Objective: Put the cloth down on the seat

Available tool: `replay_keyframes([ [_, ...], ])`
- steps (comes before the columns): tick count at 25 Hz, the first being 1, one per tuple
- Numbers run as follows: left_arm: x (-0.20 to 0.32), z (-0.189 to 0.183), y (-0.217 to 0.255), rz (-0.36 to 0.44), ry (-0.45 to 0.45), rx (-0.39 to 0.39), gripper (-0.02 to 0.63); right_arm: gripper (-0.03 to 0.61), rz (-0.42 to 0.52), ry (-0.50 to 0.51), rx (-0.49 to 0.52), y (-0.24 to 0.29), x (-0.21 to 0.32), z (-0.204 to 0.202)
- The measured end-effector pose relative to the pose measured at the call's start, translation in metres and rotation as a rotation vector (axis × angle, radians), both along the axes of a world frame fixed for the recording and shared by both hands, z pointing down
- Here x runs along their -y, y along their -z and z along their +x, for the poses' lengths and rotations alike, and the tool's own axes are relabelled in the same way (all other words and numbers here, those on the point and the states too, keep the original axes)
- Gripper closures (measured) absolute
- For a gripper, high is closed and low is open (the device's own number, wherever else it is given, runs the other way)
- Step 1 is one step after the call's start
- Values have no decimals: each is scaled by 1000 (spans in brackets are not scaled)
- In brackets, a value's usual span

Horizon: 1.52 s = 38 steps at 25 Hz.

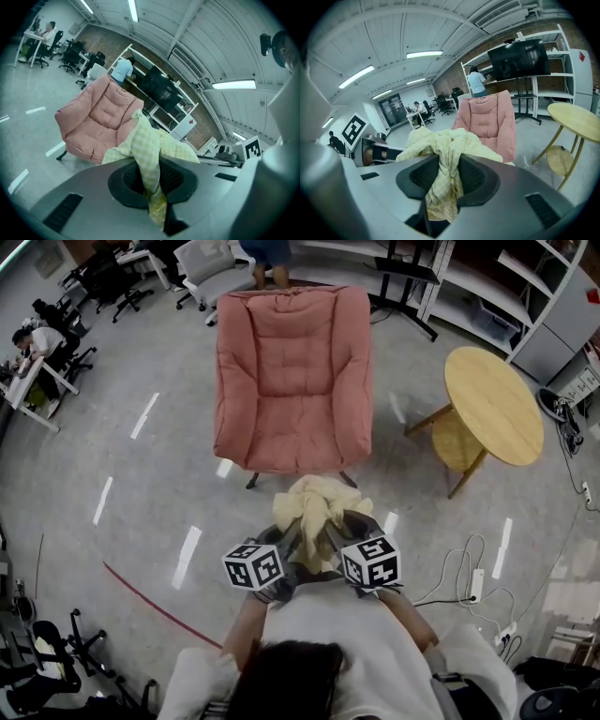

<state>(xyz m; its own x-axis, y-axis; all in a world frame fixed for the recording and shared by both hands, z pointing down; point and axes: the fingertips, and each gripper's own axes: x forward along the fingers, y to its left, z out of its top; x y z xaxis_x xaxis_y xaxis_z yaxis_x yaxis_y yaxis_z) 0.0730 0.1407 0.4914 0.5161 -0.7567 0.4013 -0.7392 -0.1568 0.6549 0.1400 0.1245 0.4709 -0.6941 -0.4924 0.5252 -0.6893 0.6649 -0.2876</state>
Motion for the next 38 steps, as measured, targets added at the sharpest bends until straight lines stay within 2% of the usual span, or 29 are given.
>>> replay_keyframes([
  [4, 2, 0, -4, -11, -7, 4, 566, 431, -1, -7, -14, -1, 0, 1],
  [10, 13, -2, -14, -18, -16, -28, 566, 431, -26, -26, -23, -10, 10, -1],
  [18, 55, -10, -21, -27, -47, -29, 566, 431, -32, -58, -38, -16, 49, -7],
  [38, 201, -93, -32, -61, -115, -26, 566, 431, -82, -99, -72, -29, 189, -88],
])
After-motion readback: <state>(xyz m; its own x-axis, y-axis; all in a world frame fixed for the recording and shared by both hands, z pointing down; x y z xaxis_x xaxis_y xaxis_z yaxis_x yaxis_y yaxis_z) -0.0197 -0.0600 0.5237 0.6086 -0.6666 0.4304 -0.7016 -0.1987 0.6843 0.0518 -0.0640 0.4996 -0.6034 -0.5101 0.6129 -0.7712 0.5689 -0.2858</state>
